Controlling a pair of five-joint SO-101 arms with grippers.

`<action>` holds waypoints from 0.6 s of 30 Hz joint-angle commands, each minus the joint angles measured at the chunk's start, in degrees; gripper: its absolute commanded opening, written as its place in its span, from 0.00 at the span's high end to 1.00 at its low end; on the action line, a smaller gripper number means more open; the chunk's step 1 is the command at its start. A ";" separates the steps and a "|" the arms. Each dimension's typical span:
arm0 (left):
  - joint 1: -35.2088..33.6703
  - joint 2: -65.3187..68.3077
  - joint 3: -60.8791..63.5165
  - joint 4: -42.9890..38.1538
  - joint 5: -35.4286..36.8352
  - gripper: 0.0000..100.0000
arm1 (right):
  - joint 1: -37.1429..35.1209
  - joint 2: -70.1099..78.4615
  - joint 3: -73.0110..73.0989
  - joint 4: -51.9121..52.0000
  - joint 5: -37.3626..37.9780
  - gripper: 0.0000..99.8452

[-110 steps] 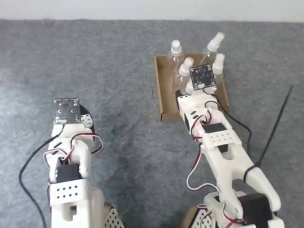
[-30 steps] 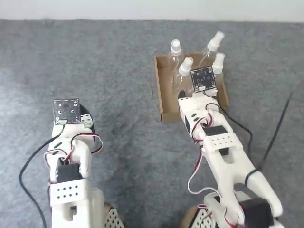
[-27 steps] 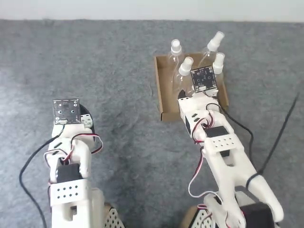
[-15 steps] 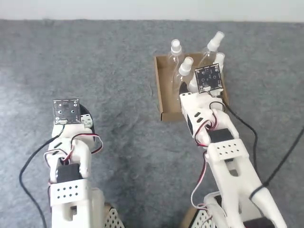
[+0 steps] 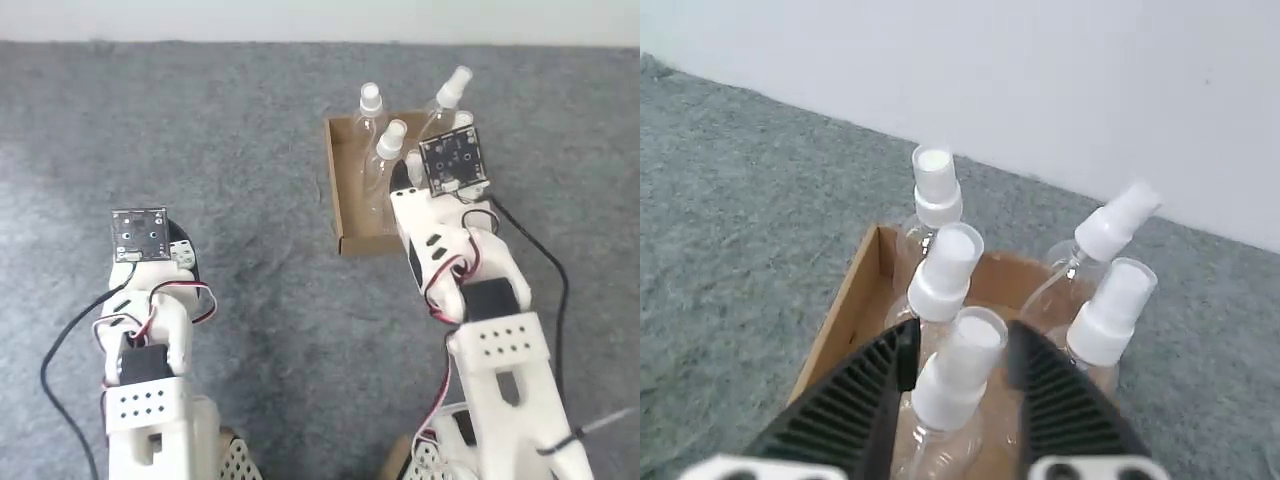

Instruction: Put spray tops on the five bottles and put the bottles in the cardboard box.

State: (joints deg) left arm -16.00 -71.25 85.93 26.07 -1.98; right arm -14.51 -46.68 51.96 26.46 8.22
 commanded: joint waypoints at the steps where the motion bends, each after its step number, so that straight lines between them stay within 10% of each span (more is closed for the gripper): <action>1: 0.00 0.00 -0.48 -1.67 -0.26 0.99 | 0.66 -7.43 -4.04 5.58 0.79 0.97; 18: 0.09 0.00 0.84 -3.34 -0.09 0.99 | 0.75 -35.21 19.25 26.33 0.79 0.97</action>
State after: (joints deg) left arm -16.00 -71.25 86.99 24.48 -1.98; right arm -14.51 -74.90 63.56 52.22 8.40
